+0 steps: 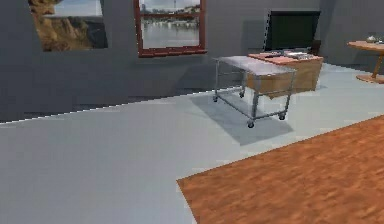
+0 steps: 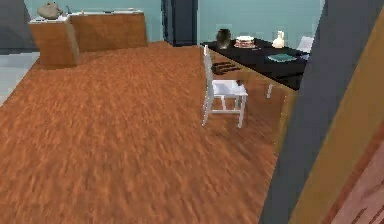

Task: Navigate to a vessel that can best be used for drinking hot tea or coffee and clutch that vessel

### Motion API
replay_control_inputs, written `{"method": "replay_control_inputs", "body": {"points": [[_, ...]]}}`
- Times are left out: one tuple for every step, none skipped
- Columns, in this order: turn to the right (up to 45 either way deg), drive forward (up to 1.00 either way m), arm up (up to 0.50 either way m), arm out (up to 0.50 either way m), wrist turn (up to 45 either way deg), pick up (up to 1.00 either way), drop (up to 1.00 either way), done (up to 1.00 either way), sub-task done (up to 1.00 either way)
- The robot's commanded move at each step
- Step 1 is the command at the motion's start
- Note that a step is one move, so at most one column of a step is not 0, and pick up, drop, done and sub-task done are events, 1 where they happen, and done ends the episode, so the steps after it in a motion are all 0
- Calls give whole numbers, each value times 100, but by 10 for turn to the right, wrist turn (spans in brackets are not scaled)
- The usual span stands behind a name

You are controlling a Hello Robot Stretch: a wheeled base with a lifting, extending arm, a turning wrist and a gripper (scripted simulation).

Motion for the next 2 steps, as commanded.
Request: {"method": "replay_control_inputs", "body": {"points": [[450, 0, 0, 0, 0, 0, 0, 0, 0], [150, 0, 0, 0, 0, 0, 0, 0, 0]]}}
